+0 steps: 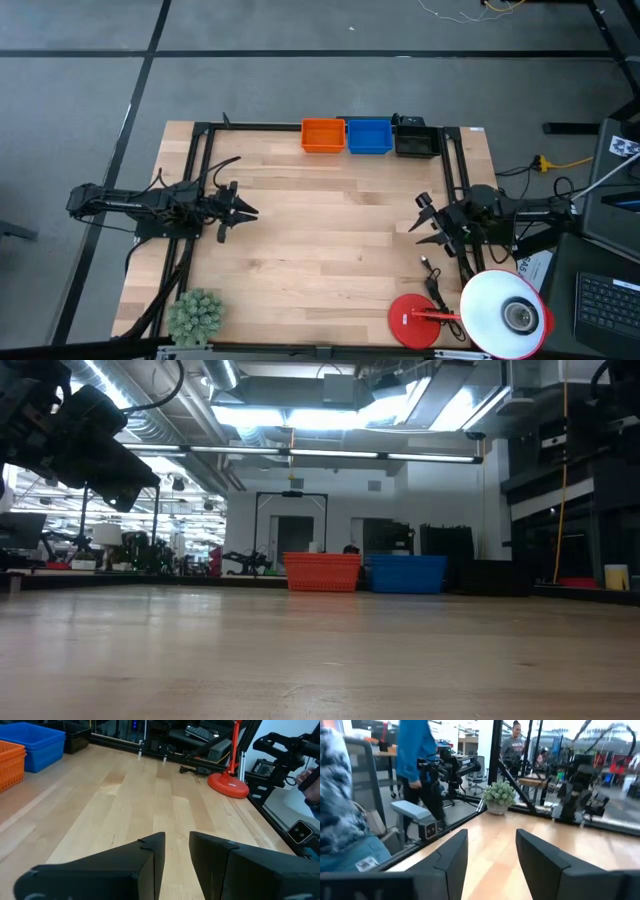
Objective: Stack baskets by color
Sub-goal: Return to Home Position
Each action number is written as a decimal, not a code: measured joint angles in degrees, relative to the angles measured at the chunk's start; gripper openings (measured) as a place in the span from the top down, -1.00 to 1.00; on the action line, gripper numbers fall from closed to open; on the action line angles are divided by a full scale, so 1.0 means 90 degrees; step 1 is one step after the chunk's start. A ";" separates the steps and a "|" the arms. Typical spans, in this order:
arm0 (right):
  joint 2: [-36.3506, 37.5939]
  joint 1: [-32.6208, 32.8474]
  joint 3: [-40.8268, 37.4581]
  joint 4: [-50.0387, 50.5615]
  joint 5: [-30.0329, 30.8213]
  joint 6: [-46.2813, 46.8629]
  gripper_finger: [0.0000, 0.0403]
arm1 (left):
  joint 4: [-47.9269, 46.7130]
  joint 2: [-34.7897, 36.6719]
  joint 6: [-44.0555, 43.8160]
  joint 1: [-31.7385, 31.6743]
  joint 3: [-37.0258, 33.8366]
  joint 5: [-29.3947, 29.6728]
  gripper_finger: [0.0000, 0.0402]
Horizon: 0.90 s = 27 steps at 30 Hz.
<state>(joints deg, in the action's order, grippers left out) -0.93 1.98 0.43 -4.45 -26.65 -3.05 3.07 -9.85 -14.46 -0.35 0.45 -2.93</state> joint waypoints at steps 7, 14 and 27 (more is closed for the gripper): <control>-0.0015 0.0000 0.0000 -0.0018 0.0001 0.0815 0.17 | -0.0002 0.0000 0.0000 -0.0001 0.0000 0.0035 0.60; -0.0015 0.0000 0.0000 -0.0018 0.0002 0.0801 0.17 | -0.0002 0.0000 0.0000 0.0000 0.0000 0.0035 0.60; -0.0015 0.0000 0.0000 -0.0019 0.0002 0.0792 0.17 | -0.0002 0.0000 0.0002 0.0001 0.0000 0.0035 0.60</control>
